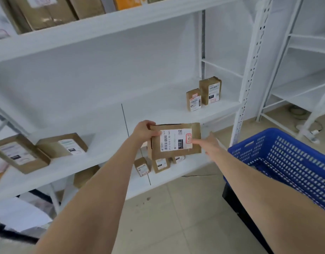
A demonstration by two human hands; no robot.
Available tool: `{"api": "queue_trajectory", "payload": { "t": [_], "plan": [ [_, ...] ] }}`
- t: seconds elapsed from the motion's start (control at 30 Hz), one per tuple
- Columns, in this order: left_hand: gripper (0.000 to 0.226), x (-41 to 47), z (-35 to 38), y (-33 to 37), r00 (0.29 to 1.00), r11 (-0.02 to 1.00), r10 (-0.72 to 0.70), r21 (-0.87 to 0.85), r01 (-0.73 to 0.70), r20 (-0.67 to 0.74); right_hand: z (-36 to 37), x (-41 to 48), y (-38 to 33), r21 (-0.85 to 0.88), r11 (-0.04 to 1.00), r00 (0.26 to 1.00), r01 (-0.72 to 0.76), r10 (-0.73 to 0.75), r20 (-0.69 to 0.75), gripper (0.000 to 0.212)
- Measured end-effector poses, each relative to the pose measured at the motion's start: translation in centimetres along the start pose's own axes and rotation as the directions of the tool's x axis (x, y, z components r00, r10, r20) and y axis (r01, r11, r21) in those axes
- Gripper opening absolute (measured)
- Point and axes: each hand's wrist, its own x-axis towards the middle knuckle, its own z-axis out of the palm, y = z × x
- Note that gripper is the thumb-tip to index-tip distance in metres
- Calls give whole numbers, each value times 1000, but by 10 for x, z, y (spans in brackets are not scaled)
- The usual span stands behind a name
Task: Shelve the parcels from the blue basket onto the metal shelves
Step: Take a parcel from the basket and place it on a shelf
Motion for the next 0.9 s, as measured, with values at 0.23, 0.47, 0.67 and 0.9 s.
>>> {"api": "queue_trajectory", "payload": {
  "t": [0.23,0.47,0.67,0.9],
  "plan": [
    [53,-22,-38,21,979,957,73,264,-122,189,22,-41,-1,-145,989,913,36,27,407,79],
    [64,-35,-53,27,969,864,225,481,-149,-105,51,-68,5,29,1000,854,1,-16,520,46],
    [69,-56,-70,2,946,994,-6,101,41,-324,65,-82,-16,269,949,822,-162,-21,570,40],
    [59,-69,-73,-1,966,990,-37,-140,1,-256,80,-97,-30,59,998,820,20,-50,571,53]
  ]
}}
